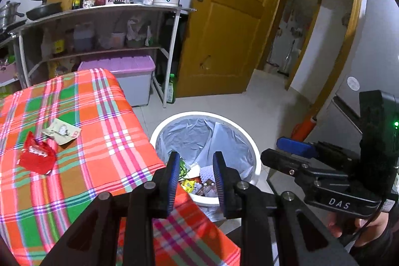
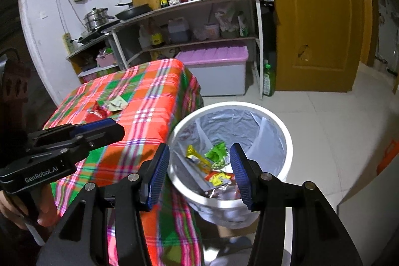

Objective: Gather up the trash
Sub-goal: 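Move both open tools back over the red wrapper and beige packet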

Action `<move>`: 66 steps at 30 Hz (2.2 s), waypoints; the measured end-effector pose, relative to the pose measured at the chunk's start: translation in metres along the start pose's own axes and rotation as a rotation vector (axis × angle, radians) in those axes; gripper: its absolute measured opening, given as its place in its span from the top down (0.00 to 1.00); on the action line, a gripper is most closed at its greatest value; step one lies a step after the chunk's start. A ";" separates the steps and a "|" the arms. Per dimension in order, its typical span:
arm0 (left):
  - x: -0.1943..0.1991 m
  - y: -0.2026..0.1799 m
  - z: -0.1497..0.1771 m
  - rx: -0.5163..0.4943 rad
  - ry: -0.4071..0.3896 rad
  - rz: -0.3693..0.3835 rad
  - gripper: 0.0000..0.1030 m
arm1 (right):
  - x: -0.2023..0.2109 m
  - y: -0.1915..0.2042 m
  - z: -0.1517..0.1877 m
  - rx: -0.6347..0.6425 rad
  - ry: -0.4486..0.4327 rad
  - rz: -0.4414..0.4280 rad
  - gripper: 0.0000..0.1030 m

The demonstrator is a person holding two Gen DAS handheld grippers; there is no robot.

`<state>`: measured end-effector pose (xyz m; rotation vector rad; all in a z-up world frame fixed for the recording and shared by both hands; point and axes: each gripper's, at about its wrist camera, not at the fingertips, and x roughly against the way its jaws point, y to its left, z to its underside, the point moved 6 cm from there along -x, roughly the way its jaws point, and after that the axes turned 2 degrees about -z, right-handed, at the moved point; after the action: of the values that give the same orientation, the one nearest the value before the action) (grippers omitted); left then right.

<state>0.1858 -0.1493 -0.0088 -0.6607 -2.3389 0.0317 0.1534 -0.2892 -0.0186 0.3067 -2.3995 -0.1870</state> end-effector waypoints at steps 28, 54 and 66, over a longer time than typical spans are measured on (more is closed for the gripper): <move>0.118 0.047 0.054 0.094 -0.117 -0.173 0.70 | 0.031 0.094 0.017 0.126 -0.039 -0.151 0.50; 0.138 0.154 0.059 0.263 -0.124 -0.331 0.70 | -0.034 0.169 -0.005 0.261 0.037 -0.235 0.50; 0.126 0.191 0.047 0.287 -0.118 -0.358 0.70 | -0.079 0.193 -0.020 0.313 0.090 -0.255 0.50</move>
<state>0.1631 0.0835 -0.0047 -0.0984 -2.4674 0.2446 0.1910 -0.0833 -0.0119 0.7510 -2.2907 0.0882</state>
